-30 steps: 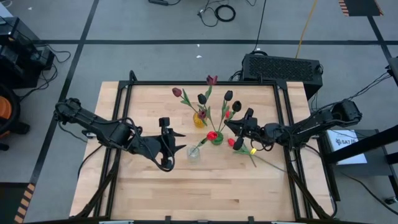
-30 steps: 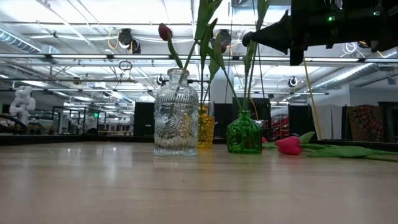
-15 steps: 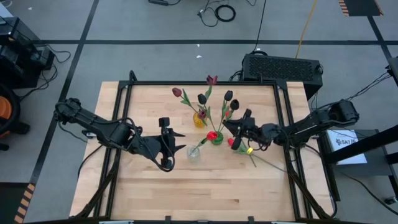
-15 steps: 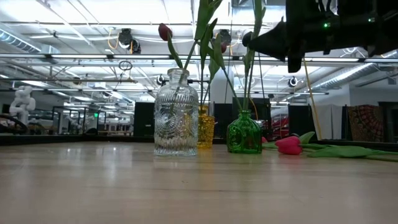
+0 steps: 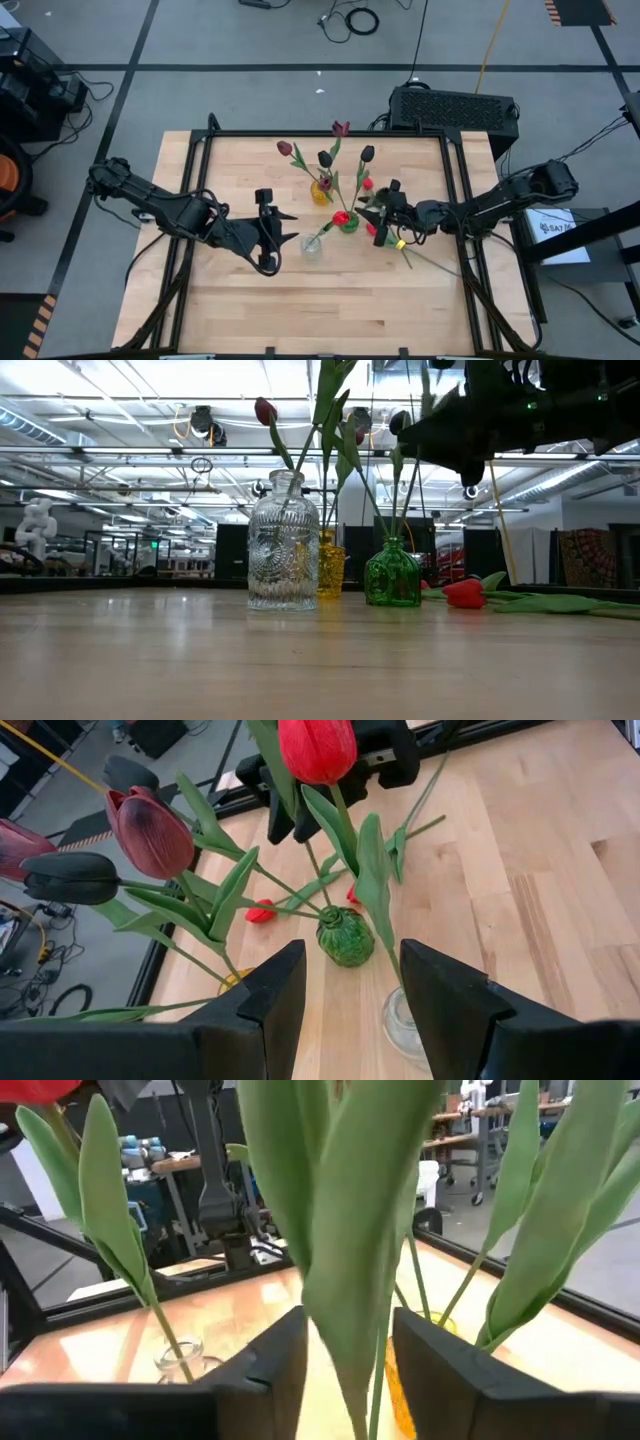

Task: Sort flowers into vase by color
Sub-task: Put the bottom black flower in the green flower vase, then put the top orange flower in the transparent flower vase

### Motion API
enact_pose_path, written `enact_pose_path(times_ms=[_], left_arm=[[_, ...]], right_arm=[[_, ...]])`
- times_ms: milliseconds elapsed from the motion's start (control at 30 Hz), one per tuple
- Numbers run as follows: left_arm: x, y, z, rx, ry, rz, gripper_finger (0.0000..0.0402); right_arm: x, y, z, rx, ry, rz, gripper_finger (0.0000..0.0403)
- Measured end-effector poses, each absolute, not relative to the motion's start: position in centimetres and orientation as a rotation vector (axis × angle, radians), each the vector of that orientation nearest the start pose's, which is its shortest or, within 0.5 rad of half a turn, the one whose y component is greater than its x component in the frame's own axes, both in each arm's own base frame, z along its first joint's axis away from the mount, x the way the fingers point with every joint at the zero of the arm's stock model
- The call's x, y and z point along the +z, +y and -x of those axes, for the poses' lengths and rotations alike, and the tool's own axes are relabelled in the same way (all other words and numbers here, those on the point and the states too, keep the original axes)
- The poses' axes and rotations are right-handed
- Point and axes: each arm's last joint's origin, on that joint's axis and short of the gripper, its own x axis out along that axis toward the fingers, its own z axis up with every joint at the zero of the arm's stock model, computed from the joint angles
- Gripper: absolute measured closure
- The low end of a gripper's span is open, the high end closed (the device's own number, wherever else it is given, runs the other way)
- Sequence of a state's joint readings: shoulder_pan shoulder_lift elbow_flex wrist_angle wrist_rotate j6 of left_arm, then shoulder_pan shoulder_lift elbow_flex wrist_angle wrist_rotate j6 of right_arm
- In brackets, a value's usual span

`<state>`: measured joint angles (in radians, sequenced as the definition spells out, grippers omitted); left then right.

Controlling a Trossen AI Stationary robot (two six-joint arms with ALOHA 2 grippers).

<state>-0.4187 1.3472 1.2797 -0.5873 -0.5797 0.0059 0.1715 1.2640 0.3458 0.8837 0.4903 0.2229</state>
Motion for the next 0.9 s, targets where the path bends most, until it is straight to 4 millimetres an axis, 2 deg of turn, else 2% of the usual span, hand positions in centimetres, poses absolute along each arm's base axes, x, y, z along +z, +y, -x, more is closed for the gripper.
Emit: enact_pose_path(times_ms=[167,433,667,900], left_arm=[[34.8,-10.0,-26.5,0.153,0.577,-0.321,0.0231],[34.8,-10.0,-26.5,0.153,0.582,-0.323,0.0231],[34.8,-10.0,-26.5,0.153,0.583,-0.324,0.0231],[34.8,-10.0,-26.5,0.153,0.583,-0.324,0.0231]], right_arm=[[19.4,2.6,-22.6,-0.275,0.035,-0.228,0.0218],[20.6,2.4,-20.8,-0.279,0.088,-0.240,0.0169],[21.1,2.5,-18.7,-0.262,0.172,-0.233,0.0156],[21.4,3.0,-17.3,-0.149,0.234,-0.265,0.0156]])
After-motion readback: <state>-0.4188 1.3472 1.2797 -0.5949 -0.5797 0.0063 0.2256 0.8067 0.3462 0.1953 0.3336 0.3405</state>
